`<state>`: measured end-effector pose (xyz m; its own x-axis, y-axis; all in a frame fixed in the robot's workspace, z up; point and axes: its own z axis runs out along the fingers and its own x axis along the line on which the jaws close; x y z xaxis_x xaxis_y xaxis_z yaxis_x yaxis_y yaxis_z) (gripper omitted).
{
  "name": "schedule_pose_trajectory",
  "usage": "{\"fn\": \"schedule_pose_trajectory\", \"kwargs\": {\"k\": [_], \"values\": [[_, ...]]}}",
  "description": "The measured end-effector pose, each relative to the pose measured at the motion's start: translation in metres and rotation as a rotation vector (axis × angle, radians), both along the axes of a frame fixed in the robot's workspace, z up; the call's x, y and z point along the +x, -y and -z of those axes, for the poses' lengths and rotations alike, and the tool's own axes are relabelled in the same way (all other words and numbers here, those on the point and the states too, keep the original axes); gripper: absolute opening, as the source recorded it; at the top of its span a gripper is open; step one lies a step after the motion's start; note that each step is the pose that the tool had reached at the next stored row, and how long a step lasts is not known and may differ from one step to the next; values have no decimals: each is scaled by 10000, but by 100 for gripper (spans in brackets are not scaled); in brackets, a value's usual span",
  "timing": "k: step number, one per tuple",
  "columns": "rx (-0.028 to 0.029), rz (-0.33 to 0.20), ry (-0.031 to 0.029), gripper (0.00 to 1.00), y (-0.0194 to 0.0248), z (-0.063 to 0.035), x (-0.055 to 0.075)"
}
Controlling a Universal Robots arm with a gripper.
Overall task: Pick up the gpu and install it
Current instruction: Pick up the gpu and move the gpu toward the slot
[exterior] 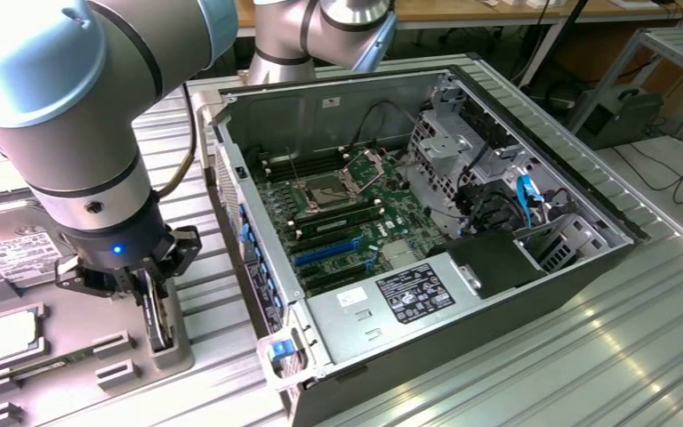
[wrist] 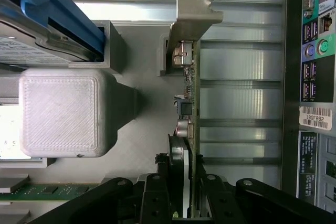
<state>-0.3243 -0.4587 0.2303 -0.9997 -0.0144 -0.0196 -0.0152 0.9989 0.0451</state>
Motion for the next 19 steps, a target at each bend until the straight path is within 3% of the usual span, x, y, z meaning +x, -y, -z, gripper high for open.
{"fn": "schedule_pose_trajectory", "kwargs": {"k": [11, 19], "values": [[2, 0, 2, 28, 0, -11, 0], [4, 0, 1, 28, 0, -188, 0]]}}
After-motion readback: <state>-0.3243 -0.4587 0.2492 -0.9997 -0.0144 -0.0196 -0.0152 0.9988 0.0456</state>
